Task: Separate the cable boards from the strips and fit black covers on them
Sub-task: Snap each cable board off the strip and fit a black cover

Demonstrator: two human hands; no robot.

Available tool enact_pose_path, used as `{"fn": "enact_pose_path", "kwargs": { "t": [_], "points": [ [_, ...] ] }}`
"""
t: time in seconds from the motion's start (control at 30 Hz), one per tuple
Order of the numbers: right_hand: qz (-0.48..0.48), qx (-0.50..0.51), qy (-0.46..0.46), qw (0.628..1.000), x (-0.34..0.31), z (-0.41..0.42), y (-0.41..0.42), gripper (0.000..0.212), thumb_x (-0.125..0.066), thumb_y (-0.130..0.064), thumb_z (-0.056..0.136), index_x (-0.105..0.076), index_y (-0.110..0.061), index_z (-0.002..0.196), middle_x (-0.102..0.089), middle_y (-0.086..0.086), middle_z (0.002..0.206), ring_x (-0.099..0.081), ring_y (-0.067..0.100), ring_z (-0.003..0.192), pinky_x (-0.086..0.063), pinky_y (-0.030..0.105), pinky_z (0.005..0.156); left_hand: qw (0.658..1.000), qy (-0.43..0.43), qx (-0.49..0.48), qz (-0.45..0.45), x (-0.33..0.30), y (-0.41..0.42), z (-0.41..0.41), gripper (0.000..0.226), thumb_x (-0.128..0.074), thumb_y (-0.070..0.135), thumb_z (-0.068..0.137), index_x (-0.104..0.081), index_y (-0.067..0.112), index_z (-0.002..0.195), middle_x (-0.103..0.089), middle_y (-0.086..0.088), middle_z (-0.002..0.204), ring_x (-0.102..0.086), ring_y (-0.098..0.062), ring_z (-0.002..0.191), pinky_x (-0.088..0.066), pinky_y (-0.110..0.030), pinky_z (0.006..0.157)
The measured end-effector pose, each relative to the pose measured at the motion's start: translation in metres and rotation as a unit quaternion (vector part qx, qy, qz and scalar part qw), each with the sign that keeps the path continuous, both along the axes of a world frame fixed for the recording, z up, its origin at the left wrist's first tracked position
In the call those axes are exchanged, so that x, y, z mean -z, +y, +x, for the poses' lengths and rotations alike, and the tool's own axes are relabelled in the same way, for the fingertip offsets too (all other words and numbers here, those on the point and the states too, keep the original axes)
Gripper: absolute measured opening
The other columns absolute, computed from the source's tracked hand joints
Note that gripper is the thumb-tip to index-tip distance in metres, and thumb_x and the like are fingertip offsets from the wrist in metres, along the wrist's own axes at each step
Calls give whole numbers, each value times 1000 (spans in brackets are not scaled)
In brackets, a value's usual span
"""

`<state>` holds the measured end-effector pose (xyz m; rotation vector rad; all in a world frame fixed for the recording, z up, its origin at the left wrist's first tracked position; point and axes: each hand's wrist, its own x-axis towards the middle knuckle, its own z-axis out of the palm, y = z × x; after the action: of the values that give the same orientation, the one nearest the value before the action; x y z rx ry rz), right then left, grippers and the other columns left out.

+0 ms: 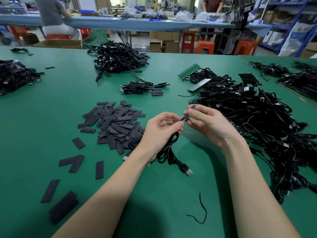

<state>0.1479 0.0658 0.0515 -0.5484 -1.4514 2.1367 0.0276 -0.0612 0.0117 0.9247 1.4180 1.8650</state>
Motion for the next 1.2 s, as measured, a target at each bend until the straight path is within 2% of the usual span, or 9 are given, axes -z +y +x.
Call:
{"fn": "enact_pose_path", "kwargs": {
  "t": [0.13, 0.4, 0.67, 0.77, 0.9, 1.2],
  "points": [
    [-1, -3, -5, 1000, 1, 1, 1, 29, -80, -8, 67, -68, -10, 94, -74, 15, 91, -73, 22, 80, -58, 21, 72, 1000, 15, -16, 7, 0, 0, -1, 9, -77, 6, 86, -72, 13, 89, -74, -3, 77, -70, -14, 71, -54, -20, 74],
    [-42, 5, -7, 999, 2, 0, 1, 33, -81, -7, 66, -68, -6, 96, -76, 15, 92, -74, 20, 79, -58, 21, 73, 997, 68, -46, 7, 0, -1, 1, 9, -79, 6, 84, -74, 13, 87, -76, 0, 76, -72, -11, 70, -54, -16, 71],
    [-11, -40, -43, 998, 1, 2, -1, 33, -80, -10, 69, -66, -11, 99, -75, 16, 98, -72, 18, 80, -58, 21, 72, 997, 55, -44, 15, 0, -2, 0, 12, -81, 5, 82, -75, 15, 85, -78, -4, 81, -74, -14, 73, -55, -17, 73],
    [5, -50, -58, 997, 0, 3, -2, 31, -81, -13, 67, -68, -13, 96, -74, 13, 95, -70, 16, 77, -57, 20, 70, 998, 40, -32, 22, -1, -4, 0, 12, -81, 5, 81, -75, 14, 85, -78, -7, 84, -75, -16, 74, -55, -18, 73],
    [18, -69, -62, 996, -1, 5, -3, 31, -81, -15, 68, -68, -14, 96, -74, 10, 92, -68, 14, 74, -57, 19, 70, 999, 21, -20, 24, -1, -4, 0, 18, -82, 6, 80, -76, 22, 80, -78, -10, 84, -75, -18, 75, -55, -19, 74],
    [27, -82, -64, 994, 2, 5, -1, 28, -79, -12, 72, -66, -14, 97, -72, 8, 87, -65, 14, 71, -56, 18, 71, 999, 2, -28, 15, 0, -4, 1, 14, -83, 3, 79, -75, 15, 82, -77, -13, 82, -75, -18, 73, -56, -20, 73]
  ]
}}
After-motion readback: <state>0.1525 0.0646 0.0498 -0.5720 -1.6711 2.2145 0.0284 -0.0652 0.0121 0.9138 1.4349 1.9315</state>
